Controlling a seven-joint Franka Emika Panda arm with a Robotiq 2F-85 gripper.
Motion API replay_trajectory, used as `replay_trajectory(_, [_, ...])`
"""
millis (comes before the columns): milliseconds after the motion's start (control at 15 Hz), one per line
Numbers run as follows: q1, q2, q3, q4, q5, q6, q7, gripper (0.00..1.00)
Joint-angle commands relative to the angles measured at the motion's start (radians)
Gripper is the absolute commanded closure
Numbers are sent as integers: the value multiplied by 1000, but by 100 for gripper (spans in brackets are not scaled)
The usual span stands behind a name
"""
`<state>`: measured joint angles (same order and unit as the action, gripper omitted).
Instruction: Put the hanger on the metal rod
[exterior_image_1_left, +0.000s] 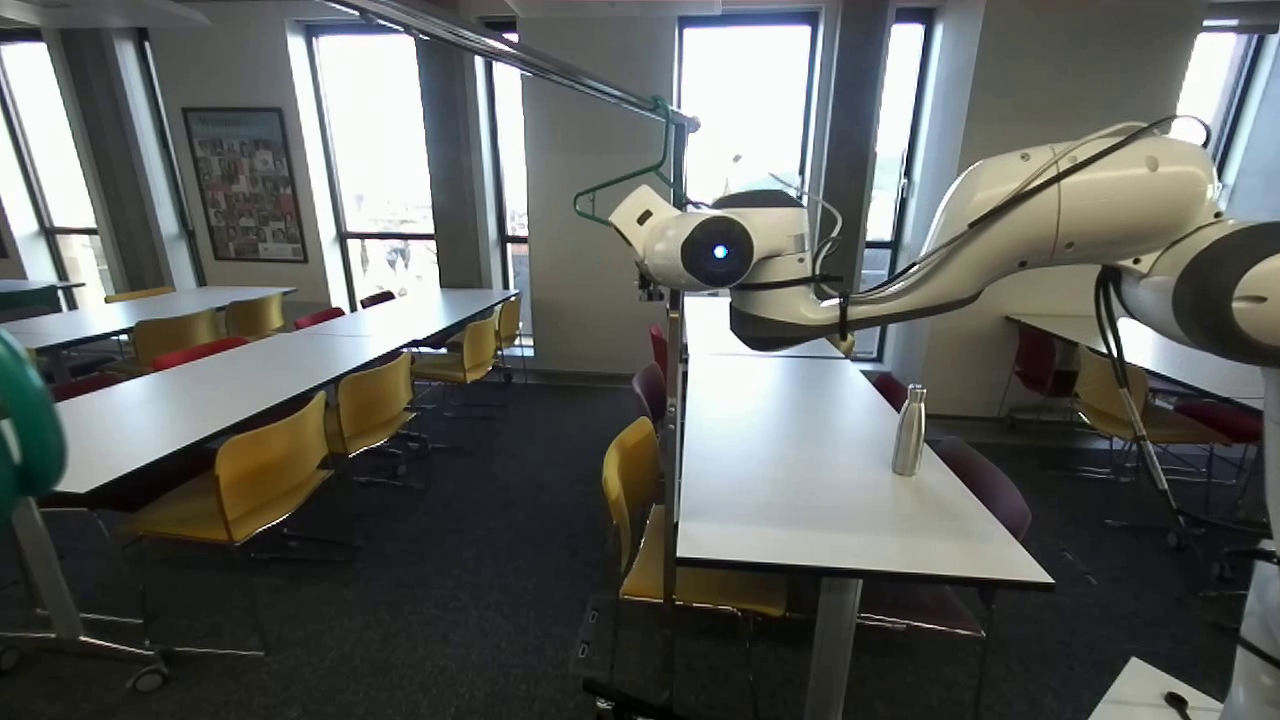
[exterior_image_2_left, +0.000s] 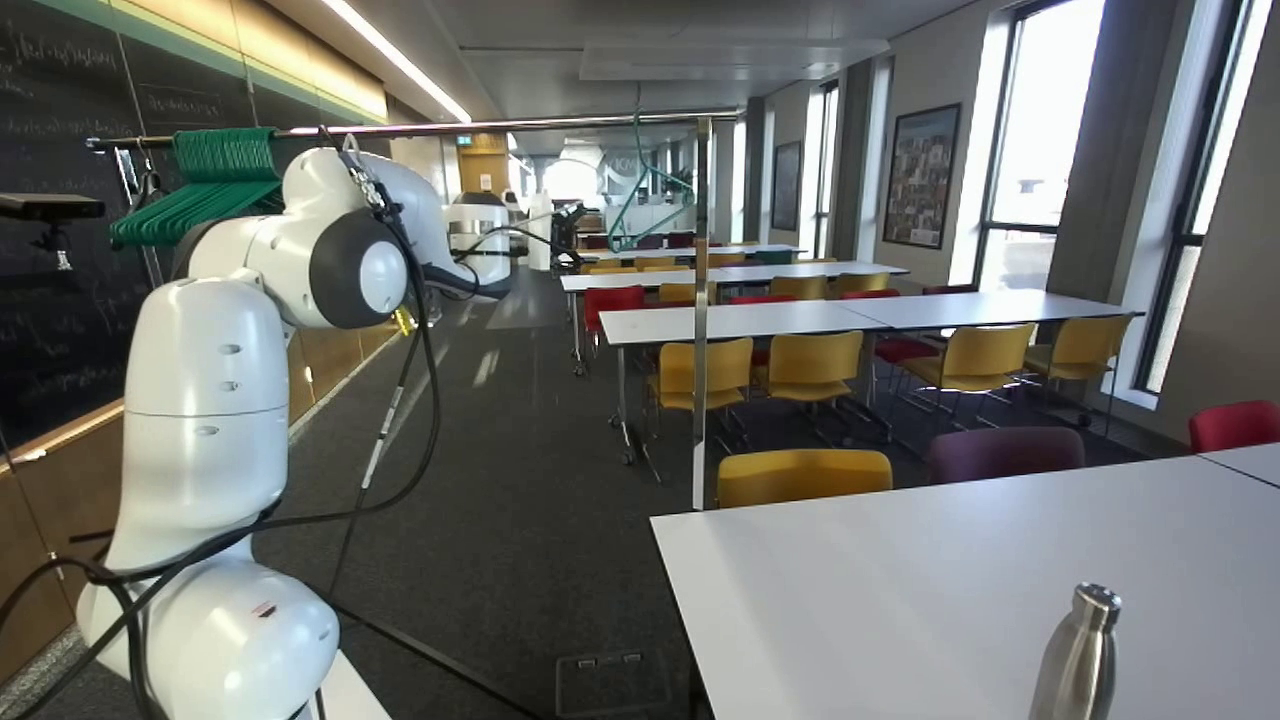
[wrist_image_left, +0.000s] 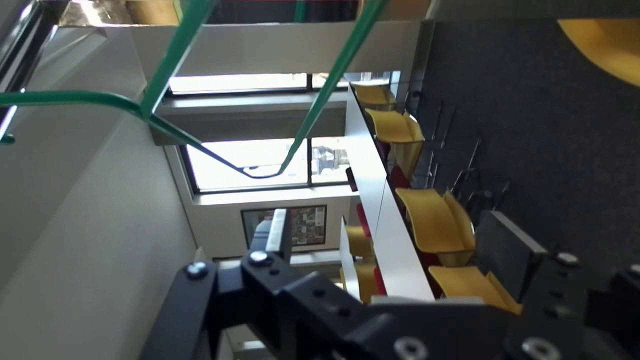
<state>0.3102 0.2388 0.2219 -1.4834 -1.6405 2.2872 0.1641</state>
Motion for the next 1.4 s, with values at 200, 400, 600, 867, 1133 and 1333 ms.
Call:
replay_trajectory(200, [-32,-168,-5,-188,38,187,297,0])
replay_trajectory(400, [-39,-226,-7,-269,134,266,385,0])
replay_trajectory(600, [-33,-274,-7,-352,252,257,384,0])
replay_trajectory(867, [-36,-308,9,-439,467,195,291,0])
replay_trajectory(1133, [-34,-319,13,-484,740,97,134,0])
replay_trajectory(1333, [-33,-306,10,-491,1018,47,-44,0])
